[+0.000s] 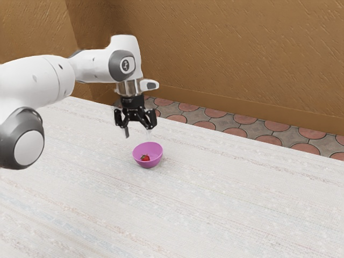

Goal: Take strawberry from the bowl

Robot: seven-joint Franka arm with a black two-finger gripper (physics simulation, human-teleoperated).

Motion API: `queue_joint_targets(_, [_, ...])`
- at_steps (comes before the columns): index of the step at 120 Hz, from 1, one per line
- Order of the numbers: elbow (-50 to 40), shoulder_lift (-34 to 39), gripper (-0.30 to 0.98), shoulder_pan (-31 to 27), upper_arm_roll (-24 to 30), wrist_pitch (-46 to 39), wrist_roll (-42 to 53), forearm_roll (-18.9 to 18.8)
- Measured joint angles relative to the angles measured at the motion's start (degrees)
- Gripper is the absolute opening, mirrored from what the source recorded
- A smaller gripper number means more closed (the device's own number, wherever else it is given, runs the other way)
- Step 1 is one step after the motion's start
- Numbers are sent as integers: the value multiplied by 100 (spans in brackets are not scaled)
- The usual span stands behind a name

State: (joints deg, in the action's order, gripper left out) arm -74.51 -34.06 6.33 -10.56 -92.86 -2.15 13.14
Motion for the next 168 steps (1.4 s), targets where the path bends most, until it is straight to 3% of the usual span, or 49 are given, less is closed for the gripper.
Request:
queue_joint_targets(51, [307, -608, 32, -15, 28, -406, -120, 32])
queue_joint_targets(118, [782, -1233, 25, -192, 46, -465, -144, 55])
queue_joint_targets(168, [1339, -1749, 24, -541, 376, -466, -12, 83])
